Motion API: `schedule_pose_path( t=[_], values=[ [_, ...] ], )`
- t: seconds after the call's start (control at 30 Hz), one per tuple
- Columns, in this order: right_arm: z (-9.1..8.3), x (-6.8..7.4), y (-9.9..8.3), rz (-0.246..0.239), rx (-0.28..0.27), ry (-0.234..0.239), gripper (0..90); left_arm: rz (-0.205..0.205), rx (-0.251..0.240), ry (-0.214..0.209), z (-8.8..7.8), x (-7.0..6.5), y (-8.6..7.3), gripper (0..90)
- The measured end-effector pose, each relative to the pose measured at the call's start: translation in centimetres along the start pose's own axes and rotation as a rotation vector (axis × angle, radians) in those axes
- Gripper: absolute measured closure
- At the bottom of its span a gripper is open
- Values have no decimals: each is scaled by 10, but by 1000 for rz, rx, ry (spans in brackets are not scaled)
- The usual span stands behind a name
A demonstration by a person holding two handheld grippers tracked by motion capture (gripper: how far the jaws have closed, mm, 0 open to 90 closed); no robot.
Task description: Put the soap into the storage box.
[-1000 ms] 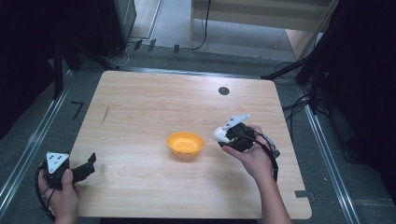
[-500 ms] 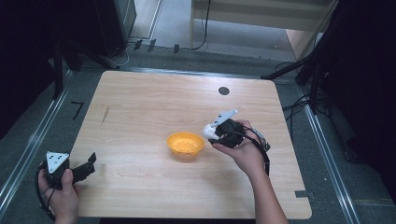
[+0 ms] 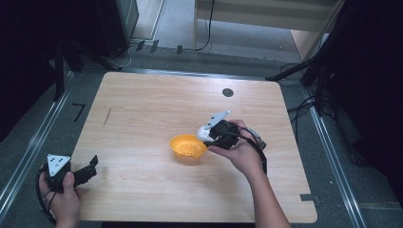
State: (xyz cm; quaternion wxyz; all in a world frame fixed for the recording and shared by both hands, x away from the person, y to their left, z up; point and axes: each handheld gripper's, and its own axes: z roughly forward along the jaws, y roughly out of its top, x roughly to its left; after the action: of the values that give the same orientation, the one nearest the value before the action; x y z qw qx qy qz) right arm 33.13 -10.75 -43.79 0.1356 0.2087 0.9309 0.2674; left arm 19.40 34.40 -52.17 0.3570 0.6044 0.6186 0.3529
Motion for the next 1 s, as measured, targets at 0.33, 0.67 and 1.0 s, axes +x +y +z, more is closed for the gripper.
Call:
schedule_pose_path(
  t=[0.33,0.67,1.0],
  values=[
    [9,3,9,-51,-3,32,508,-1,0,-3,0,0,0,102],
    [19,7,17,-117,-1,58,508,-3,1,-1,0,0,0,102],
    [29,11,24,-174,2,83,508,-5,0,-2,0,0,0,102]
  ],
)
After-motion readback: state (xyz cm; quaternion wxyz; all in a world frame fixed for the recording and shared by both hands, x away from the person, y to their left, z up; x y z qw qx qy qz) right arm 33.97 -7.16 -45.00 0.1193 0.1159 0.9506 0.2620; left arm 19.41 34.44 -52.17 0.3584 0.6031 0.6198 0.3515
